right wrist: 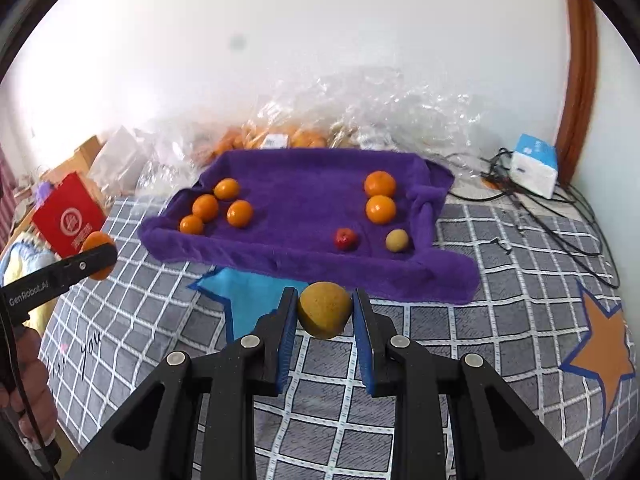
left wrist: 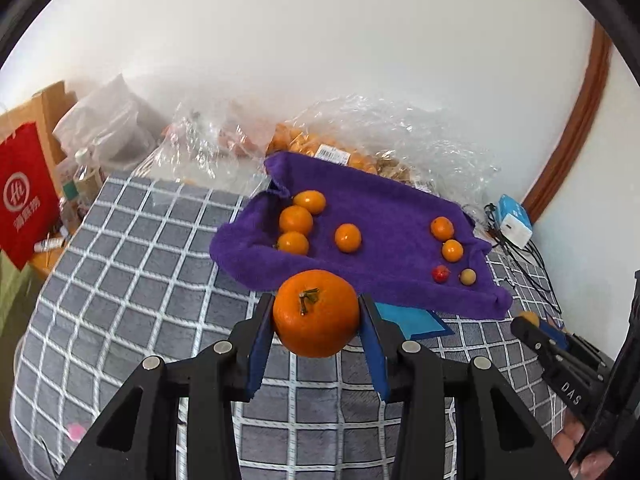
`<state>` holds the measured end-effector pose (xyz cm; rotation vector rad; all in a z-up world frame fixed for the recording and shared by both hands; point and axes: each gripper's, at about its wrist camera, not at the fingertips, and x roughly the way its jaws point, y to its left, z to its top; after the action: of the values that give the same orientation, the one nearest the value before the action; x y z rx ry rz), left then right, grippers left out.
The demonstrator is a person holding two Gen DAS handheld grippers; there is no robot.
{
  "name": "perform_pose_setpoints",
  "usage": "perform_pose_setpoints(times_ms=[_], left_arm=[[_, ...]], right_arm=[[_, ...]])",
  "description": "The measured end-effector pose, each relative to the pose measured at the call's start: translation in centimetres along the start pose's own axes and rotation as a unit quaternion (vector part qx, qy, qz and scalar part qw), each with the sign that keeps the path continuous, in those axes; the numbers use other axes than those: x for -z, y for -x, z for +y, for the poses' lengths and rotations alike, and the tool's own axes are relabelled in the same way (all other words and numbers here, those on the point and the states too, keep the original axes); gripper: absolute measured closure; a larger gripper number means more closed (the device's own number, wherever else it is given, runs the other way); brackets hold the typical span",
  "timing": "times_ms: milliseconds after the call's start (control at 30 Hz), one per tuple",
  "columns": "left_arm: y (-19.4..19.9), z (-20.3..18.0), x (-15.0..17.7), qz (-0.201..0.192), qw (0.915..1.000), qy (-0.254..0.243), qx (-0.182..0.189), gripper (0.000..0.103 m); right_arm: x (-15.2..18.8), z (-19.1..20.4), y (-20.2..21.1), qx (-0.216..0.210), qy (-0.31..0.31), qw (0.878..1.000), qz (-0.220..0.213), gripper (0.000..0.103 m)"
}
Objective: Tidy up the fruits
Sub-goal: 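Carry the orange with the left tool while the right tool carries the yellow-green fruit to the towel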
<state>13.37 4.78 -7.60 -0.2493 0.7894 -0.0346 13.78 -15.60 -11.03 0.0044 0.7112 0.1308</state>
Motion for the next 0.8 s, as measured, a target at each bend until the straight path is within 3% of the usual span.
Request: perform_pose_setpoints(times_ms=[267,400,600,800], left_arm=[[0.0,0.9,-2.3,0.004,0.998,-0.028,0.057,0.064],[-0.5,1.1,-3.0,0.01,0.9956,-0.047,0.081,0.064],[-1.2,1.4,-2.9,0.037,0.9926,-0.065,0.096,0.064],[-0.3,1.0,-1.7,0.036,0.9911,-0.083,0.098,0.064]], right_arm=[[-0.6,-0.3,2.1,0.03,-0.056,0.998,-0.011,0.076],[-1.1,0.2,2.9,0.068,-0.069,0.995,-0.015,0.076],[-0.8,1.2,4.0,0.085,-0.082,0.993,-0.021,0.076],[1.1,1.7,5.4,0.09,-0.094,0.991,-0.027,0.076]])
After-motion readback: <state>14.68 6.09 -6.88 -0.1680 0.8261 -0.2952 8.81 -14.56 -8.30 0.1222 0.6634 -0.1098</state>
